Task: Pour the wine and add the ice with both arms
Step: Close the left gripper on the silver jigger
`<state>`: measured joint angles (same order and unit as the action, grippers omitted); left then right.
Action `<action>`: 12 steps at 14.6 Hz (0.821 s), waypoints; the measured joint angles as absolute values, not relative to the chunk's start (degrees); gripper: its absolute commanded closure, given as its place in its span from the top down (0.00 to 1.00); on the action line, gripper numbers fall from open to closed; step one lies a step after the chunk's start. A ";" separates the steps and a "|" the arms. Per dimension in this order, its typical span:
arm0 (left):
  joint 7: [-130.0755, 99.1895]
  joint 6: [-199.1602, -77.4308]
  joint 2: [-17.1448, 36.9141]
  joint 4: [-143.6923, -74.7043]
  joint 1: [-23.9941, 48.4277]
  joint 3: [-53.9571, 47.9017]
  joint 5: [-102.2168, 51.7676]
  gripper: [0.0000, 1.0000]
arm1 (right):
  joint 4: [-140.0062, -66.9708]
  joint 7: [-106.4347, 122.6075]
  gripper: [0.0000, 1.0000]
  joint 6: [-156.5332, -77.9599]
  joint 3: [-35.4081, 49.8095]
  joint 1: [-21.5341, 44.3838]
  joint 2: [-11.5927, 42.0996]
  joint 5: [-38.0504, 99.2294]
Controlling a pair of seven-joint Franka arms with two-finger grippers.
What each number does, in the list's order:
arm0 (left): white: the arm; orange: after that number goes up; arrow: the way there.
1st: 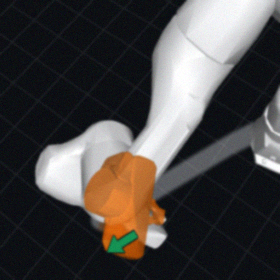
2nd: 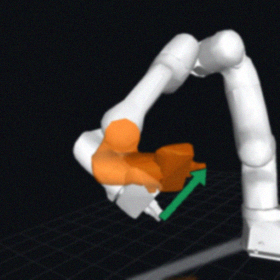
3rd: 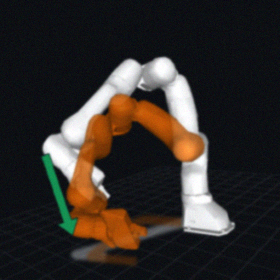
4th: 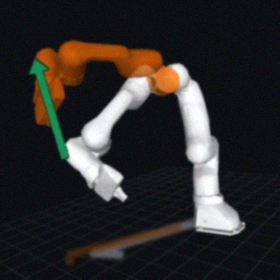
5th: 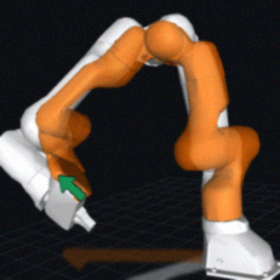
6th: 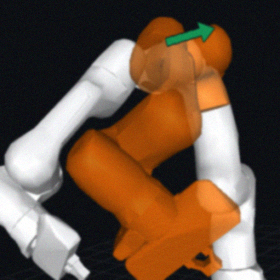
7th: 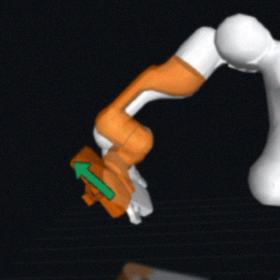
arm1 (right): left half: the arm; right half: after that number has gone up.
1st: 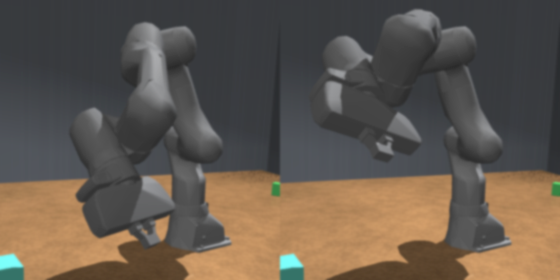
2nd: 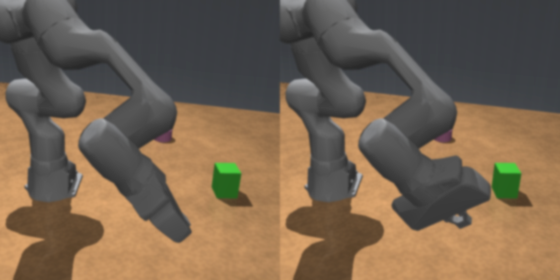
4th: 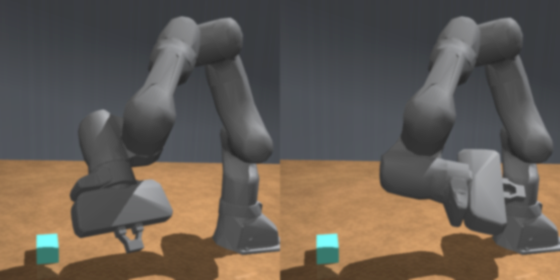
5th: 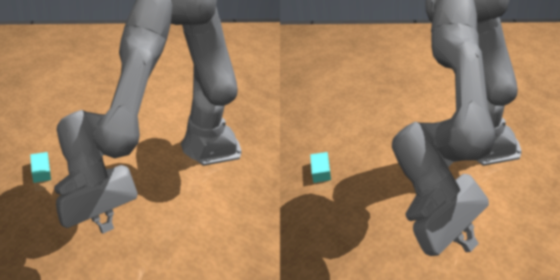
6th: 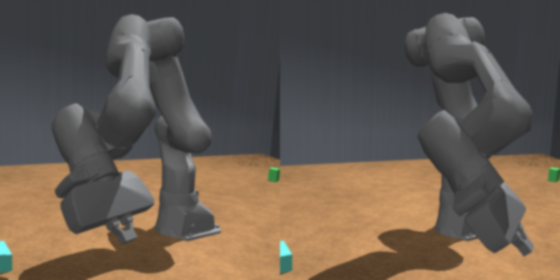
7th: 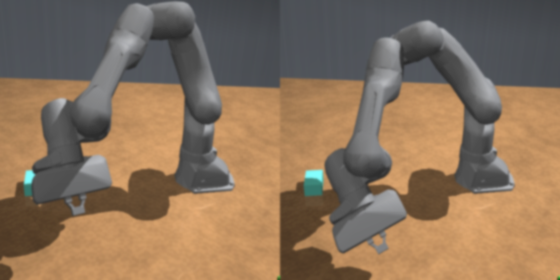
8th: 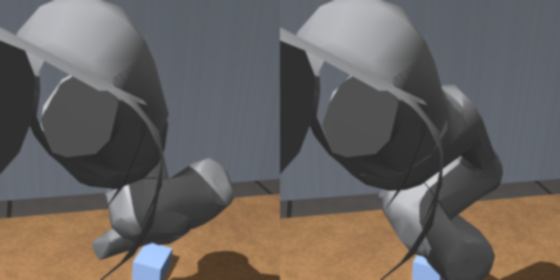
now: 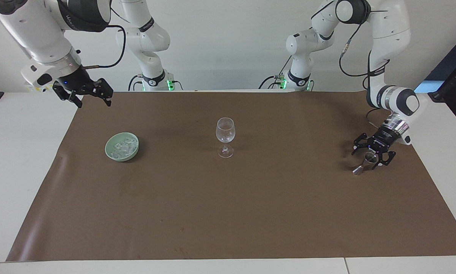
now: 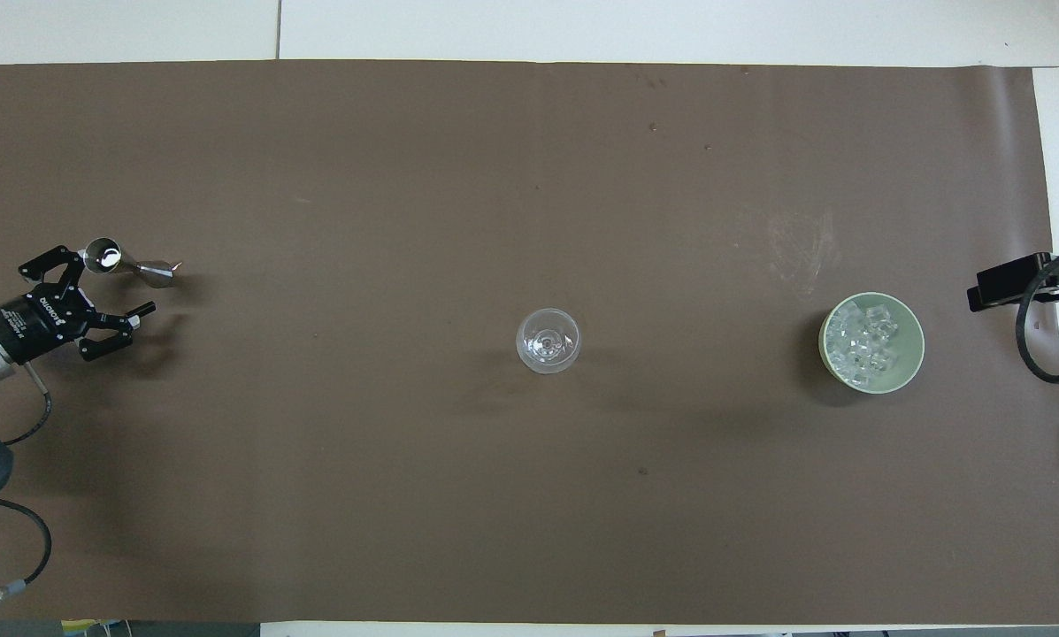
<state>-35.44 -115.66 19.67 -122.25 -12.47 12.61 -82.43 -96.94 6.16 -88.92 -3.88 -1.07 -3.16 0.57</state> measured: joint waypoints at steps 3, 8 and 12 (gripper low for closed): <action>-35.45 -117.11 19.67 -122.25 -11.55 12.60 -83.26 1.00 | -96.94 6.16 1.00 -88.92 -3.88 -1.07 -3.16 0.57; -35.45 -117.88 19.67 -122.18 -11.48 12.60 -84.01 0.98 | -96.94 6.16 1.00 -88.92 -3.88 -1.07 -3.16 0.57; -35.44 -117.96 19.67 -122.08 -11.43 12.60 -84.65 0.97 | -96.94 6.16 1.00 -88.92 -3.88 -1.07 -3.16 0.57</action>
<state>-35.44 -117.96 19.67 -122.08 -11.43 12.60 -84.65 -96.94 6.16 -88.92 -3.88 -1.07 -3.16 0.57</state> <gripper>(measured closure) 0.031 0.000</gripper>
